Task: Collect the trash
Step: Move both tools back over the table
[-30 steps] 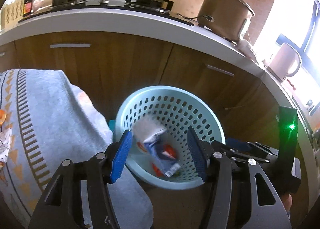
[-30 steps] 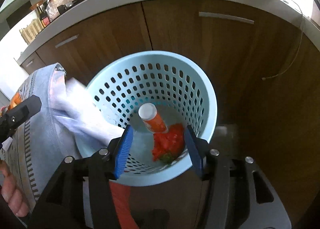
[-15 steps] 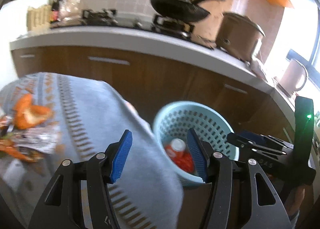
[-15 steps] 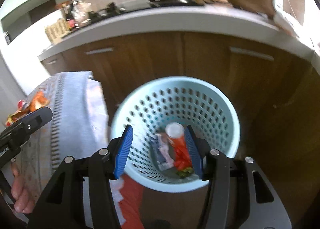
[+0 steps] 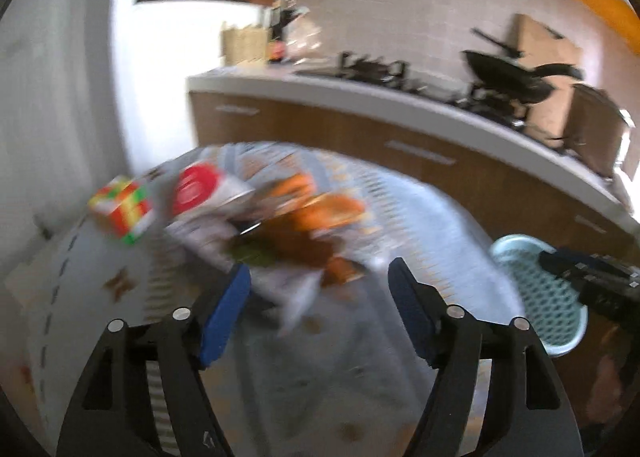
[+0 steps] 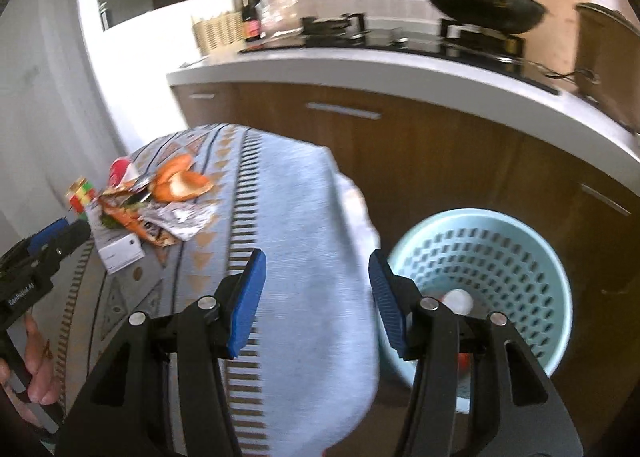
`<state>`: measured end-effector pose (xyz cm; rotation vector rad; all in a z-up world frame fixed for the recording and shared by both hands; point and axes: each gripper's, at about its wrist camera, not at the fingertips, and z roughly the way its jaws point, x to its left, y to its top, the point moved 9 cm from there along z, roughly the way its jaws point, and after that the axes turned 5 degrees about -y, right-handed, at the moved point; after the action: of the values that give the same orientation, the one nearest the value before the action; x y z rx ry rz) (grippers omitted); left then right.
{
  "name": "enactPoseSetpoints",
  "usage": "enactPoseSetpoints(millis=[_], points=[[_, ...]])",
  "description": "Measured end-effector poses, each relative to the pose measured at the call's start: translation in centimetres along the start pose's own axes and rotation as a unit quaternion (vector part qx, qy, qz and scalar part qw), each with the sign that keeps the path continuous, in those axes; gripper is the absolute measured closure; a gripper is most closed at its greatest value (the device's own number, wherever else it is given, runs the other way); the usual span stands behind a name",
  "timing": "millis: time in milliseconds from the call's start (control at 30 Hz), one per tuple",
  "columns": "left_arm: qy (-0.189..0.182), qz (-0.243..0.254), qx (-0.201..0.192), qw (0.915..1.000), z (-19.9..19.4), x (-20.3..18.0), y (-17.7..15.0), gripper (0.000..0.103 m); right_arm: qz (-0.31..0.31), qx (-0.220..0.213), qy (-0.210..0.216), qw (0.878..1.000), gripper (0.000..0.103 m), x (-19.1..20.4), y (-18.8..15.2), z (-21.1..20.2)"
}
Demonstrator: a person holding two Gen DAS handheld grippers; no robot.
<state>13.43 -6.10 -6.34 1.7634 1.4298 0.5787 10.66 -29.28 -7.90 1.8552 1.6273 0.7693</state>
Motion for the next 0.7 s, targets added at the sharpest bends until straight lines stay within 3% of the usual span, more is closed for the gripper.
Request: enactPoseSetpoints(millis=[233, 300, 700], points=[[0.036, 0.006, 0.079, 0.9962, 3.9, 4.0, -2.6, 0.033, -0.025, 0.008, 0.011, 1.000, 0.053, 3.0, -0.3, 0.6], [0.024, -0.004, 0.086, 0.9960, 4.4, 4.5, -2.9, 0.032, -0.029, 0.009, 0.011, 0.999, 0.053, 3.2, -0.3, 0.6], [0.067, -0.094, 0.057, 0.9917, -0.1, 14.3, -3.2, 0.035, -0.046, 0.017, 0.026, 0.998, 0.053, 5.5, -0.3, 1.8]])
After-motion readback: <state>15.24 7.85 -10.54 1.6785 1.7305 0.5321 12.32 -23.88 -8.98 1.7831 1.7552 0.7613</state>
